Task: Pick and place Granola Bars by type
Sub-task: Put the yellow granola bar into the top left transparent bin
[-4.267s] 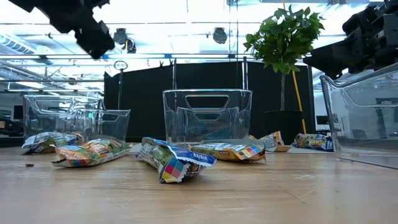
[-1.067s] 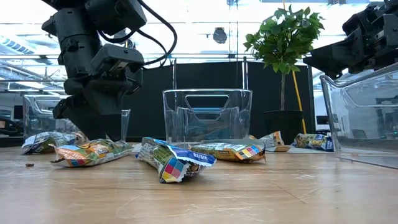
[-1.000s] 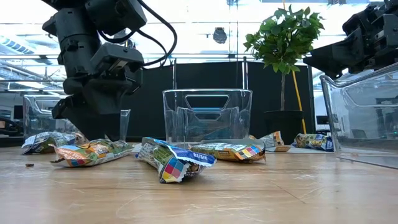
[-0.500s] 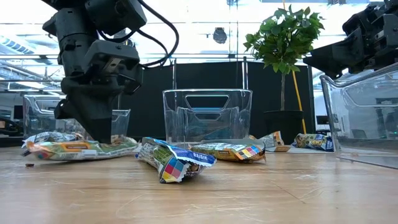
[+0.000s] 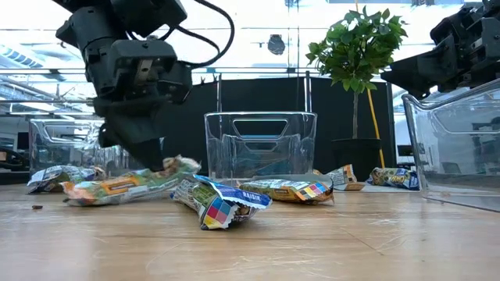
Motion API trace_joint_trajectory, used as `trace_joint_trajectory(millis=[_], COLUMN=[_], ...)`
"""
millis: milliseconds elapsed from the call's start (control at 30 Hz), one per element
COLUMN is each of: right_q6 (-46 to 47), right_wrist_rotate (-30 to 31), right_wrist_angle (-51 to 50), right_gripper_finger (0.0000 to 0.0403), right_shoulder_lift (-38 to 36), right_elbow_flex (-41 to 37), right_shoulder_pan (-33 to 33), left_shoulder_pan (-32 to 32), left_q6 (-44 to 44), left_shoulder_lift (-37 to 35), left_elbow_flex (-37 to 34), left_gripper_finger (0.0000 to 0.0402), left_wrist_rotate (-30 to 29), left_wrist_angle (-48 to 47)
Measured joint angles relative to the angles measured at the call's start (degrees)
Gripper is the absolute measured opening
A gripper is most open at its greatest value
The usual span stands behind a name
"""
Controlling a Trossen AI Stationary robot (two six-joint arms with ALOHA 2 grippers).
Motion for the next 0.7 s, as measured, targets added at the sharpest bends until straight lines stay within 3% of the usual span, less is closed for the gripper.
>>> trace_joint_trajectory(millis=[367, 700], right_q6=[0.02, 0.02], right_wrist_rotate=[0.0, 0.0], right_wrist_angle=[-0.04, -0.05], right_gripper_finger=[0.0155, 0.0155], right_shoulder_lift=[0.0, 0.0], right_elbow_flex=[-0.02, -0.01], right_shoulder_pan=[-0.02, -0.02], left_shoulder_pan=[-1.29, -3.59], left_q6=[5.21, 13.29], left_shoulder_lift=[-8.34, -19.08], left_elbow_flex=[-0.01, 0.02], left_gripper_finger=[0.0001, 0.0001], left_wrist_rotate=[-2.91, -10.17], left_wrist_angle=[-0.95, -1.47])
